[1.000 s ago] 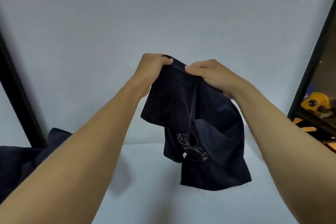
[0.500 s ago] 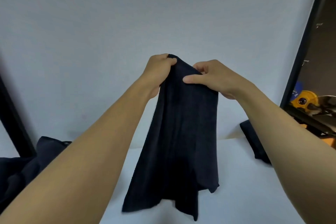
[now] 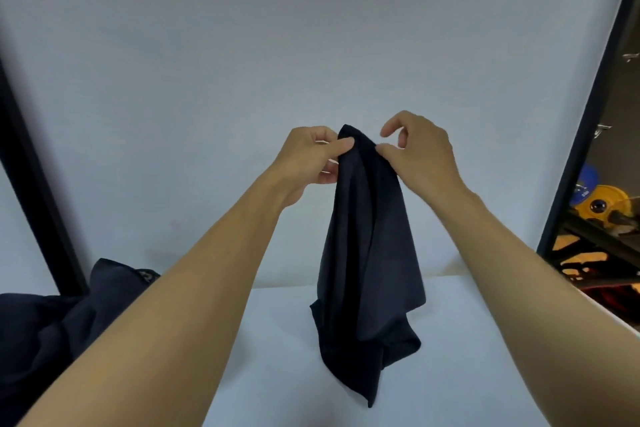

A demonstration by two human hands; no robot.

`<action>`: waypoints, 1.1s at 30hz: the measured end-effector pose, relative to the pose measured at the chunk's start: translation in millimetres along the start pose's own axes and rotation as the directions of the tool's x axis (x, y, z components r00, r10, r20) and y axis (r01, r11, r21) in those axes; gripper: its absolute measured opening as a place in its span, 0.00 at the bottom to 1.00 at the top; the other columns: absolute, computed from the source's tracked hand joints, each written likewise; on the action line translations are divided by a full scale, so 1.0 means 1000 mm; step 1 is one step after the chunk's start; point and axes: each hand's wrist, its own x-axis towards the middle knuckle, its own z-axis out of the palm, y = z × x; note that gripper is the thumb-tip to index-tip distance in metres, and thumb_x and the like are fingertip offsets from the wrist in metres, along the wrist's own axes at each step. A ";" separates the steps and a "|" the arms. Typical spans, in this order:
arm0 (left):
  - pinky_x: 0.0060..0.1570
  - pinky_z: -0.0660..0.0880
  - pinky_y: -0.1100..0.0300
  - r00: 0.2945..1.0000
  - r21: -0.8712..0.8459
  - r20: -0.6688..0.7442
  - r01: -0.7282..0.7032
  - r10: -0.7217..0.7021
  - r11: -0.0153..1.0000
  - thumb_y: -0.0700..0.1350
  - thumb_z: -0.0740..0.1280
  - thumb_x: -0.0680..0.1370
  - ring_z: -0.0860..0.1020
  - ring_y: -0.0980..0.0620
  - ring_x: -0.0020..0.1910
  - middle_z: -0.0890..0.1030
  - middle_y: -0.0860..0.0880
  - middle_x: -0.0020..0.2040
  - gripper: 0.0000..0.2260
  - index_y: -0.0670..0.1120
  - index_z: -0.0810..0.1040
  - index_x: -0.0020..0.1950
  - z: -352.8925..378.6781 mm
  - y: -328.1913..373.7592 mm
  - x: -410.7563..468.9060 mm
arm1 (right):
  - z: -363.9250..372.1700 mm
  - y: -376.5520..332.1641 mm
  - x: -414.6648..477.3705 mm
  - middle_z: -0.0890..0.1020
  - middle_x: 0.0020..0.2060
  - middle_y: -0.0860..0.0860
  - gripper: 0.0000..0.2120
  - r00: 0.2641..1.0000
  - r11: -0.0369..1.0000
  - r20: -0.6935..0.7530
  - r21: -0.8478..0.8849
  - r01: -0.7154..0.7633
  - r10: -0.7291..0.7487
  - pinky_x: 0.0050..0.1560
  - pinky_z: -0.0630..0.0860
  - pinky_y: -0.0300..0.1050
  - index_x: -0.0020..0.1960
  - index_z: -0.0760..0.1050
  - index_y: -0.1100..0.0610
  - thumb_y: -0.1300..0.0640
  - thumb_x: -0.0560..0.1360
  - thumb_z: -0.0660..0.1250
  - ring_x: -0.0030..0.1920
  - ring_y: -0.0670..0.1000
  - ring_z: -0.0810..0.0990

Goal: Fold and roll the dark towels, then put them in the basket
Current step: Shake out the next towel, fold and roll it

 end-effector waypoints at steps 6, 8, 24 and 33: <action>0.29 0.75 0.60 0.986 -0.100 -0.160 -0.059 0.043 0.993 0.44 0.69 0.78 0.78 0.51 0.27 0.81 0.45 0.36 0.09 0.43 0.74 0.39 0.026 0.002 0.006 | 0.032 -0.013 -0.041 0.81 0.37 0.48 0.16 0.962 0.943 0.230 0.261 -0.207 0.147 0.42 0.82 0.54 0.45 0.70 0.48 0.42 0.66 0.72 0.39 0.50 0.83; 0.34 0.80 0.56 0.984 -0.143 -0.174 -0.069 0.044 0.987 0.43 0.69 0.78 0.80 0.48 0.30 0.82 0.42 0.38 0.09 0.42 0.75 0.40 0.027 0.003 0.007 | 0.040 -0.005 -0.046 0.80 0.38 0.48 0.13 0.953 0.954 0.271 0.224 -0.198 0.134 0.42 0.82 0.51 0.46 0.70 0.49 0.48 0.69 0.72 0.40 0.50 0.82; 0.43 0.76 0.61 0.996 -0.074 -0.056 0.060 -0.064 0.995 0.35 0.70 0.73 0.75 0.53 0.33 0.79 0.48 0.33 0.10 0.41 0.81 0.54 0.008 -0.020 -0.009 | 0.051 0.003 -0.046 0.77 0.42 0.59 0.22 0.851 0.784 0.520 0.497 -0.372 0.074 0.47 0.77 0.59 0.51 0.75 0.68 0.48 0.76 0.60 0.42 0.57 0.76; 0.30 0.69 0.67 0.946 0.500 -0.294 0.027 0.140 0.866 0.38 0.65 0.76 0.77 0.55 0.36 0.79 0.49 0.44 0.09 0.47 0.77 0.55 -0.025 -0.033 0.000 | 0.046 0.025 -0.029 0.79 0.43 0.62 0.14 0.904 0.814 0.363 0.439 -0.379 0.225 0.41 0.72 0.48 0.51 0.74 0.66 0.56 0.81 0.56 0.41 0.54 0.75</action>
